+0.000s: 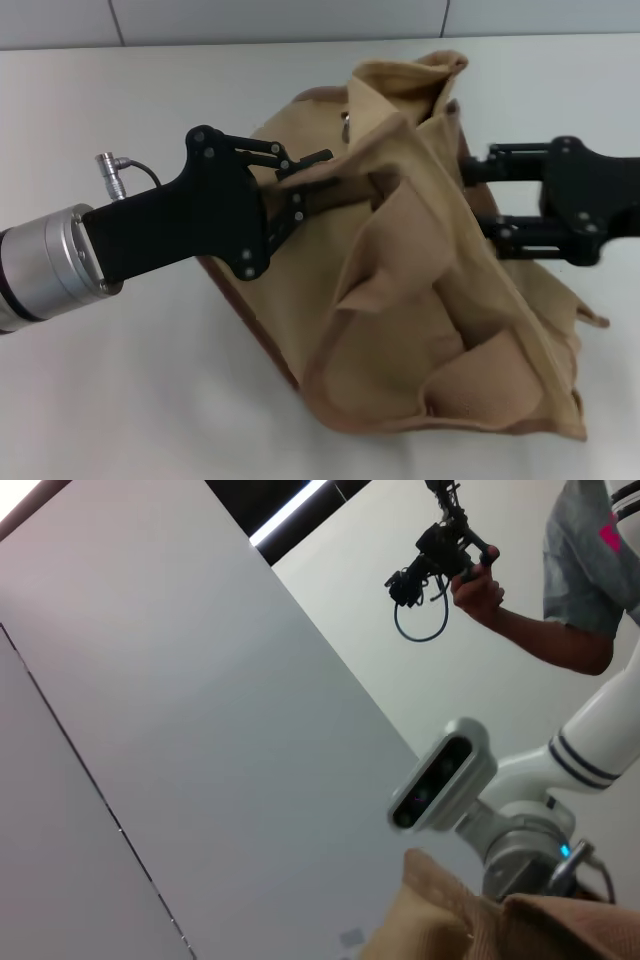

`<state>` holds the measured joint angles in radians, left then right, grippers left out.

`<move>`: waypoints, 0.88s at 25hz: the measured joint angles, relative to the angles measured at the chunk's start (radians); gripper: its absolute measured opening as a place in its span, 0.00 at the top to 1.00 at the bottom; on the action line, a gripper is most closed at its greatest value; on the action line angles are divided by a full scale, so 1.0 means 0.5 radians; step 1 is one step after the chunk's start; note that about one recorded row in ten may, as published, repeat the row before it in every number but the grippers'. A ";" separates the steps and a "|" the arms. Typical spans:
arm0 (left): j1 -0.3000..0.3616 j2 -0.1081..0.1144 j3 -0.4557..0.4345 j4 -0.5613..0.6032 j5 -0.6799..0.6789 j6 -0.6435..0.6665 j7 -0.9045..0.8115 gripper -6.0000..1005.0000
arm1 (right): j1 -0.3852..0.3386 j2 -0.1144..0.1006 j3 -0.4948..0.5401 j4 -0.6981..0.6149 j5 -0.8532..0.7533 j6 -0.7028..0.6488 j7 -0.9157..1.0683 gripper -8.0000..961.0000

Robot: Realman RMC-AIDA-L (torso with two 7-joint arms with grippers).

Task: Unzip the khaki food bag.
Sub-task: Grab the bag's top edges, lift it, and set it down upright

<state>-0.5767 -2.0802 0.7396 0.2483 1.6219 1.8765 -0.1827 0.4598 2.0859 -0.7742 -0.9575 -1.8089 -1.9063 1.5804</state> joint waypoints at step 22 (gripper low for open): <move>-0.040 0.000 0.035 -0.017 -0.022 -0.034 0.035 0.94 | -0.263 -0.012 -0.022 -0.329 0.224 -0.016 -0.034 0.40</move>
<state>-0.5965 -2.0800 0.7570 0.2398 1.6108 1.8596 -0.1652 0.3283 2.0800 -0.7850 -1.1219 -1.6967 -1.9142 1.5632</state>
